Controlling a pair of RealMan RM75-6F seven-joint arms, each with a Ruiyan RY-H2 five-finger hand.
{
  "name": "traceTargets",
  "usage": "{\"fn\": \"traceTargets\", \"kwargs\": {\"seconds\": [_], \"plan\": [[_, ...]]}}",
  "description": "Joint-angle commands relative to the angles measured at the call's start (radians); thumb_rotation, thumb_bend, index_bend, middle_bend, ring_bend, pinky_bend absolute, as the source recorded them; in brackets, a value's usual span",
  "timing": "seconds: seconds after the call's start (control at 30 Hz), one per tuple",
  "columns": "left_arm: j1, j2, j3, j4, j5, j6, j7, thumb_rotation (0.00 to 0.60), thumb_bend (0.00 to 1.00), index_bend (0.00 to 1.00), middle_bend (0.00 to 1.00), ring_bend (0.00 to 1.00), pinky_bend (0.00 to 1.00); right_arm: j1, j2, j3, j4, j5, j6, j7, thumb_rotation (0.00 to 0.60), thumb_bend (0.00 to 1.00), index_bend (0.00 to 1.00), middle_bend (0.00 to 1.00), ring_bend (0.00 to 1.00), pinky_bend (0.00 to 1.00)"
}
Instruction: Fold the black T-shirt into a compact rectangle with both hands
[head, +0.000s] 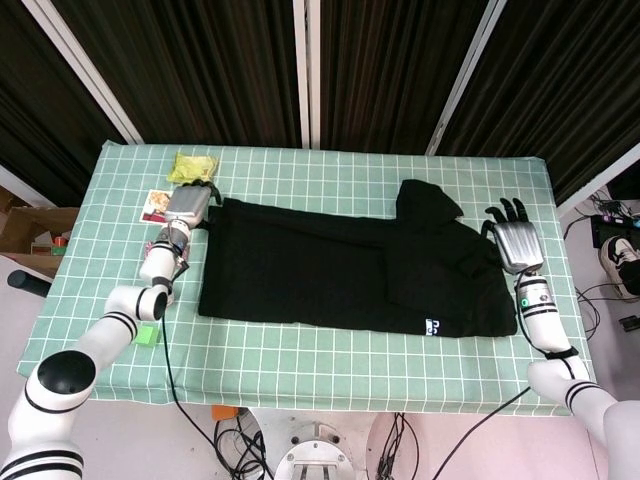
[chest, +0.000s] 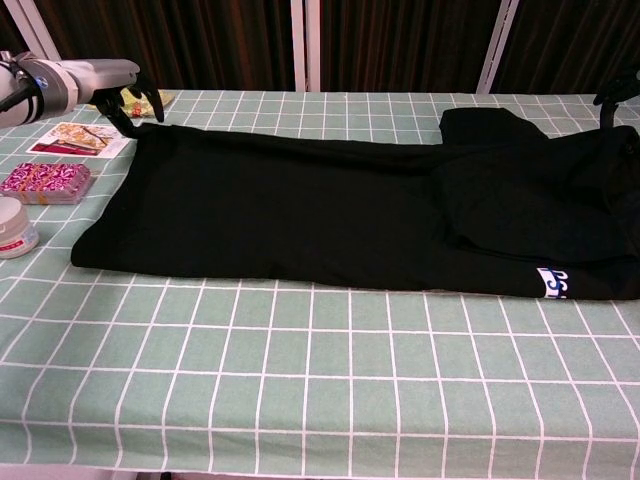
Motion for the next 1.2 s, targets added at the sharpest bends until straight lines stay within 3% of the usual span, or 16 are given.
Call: {"fn": "traceTargets", "kwargs": {"seconds": [0.03,0.13,0.23,0.33,0.47,0.57,0.67,0.93,1.2], "plan": [[0.029,0.006,-0.019,-0.016,0.022,0.113,-0.033,0.600,0.30,0.19,0.09,0.08,0.19,0.022,-0.032,0.023,0.021,0.041,-0.037,-0.068,0.600,0.39,0.41,0.13,0.00,0.00],[0.060,0.048,-0.025,-0.077,0.041,0.189,-0.049,0.600,0.29,0.18,0.09,0.08,0.19,0.037,-0.048,0.047,0.020,0.085,-0.068,-0.143,0.600,0.23,0.14,0.06,0.00,0.00],[0.117,0.122,-0.028,-0.211,0.059,0.285,-0.064,0.600,0.28,0.18,0.09,0.08,0.19,0.055,-0.056,0.079,0.017,0.134,-0.091,-0.226,0.600,0.15,0.02,0.01,0.00,0.00],[0.192,0.229,-0.008,-0.409,0.079,0.358,-0.050,0.600,0.28,0.18,0.09,0.08,0.19,0.075,-0.046,0.113,0.002,0.191,-0.117,-0.323,0.600,0.06,0.00,0.00,0.00,0.00],[0.278,0.350,0.052,-0.639,0.125,0.438,0.012,0.600,0.28,0.19,0.09,0.08,0.19,0.085,-0.012,0.146,-0.045,0.234,-0.116,-0.375,0.600,0.05,0.00,0.00,0.00,0.00],[0.341,0.429,0.106,-0.797,0.162,0.504,0.080,0.600,0.28,0.22,0.09,0.08,0.19,0.072,0.101,0.128,-0.181,0.214,-0.168,-0.340,0.600,0.05,0.00,0.00,0.00,0.00],[0.406,0.478,0.158,-0.925,0.198,0.580,0.137,0.600,0.28,0.28,0.10,0.08,0.19,0.028,0.223,0.105,-0.343,0.167,-0.132,-0.300,0.600,0.06,0.00,0.00,0.00,0.00],[0.537,0.435,0.274,-0.994,0.319,0.745,0.226,0.600,0.28,0.37,0.14,0.08,0.19,-0.126,0.482,0.030,-0.682,0.047,0.035,-0.191,0.600,0.09,0.00,0.00,0.00,0.00],[0.586,0.319,0.296,-0.922,0.378,0.795,0.230,0.600,0.28,0.37,0.14,0.08,0.20,-0.239,0.557,-0.039,-0.770,-0.038,0.176,-0.073,0.600,0.11,0.04,0.02,0.00,0.00]]}}
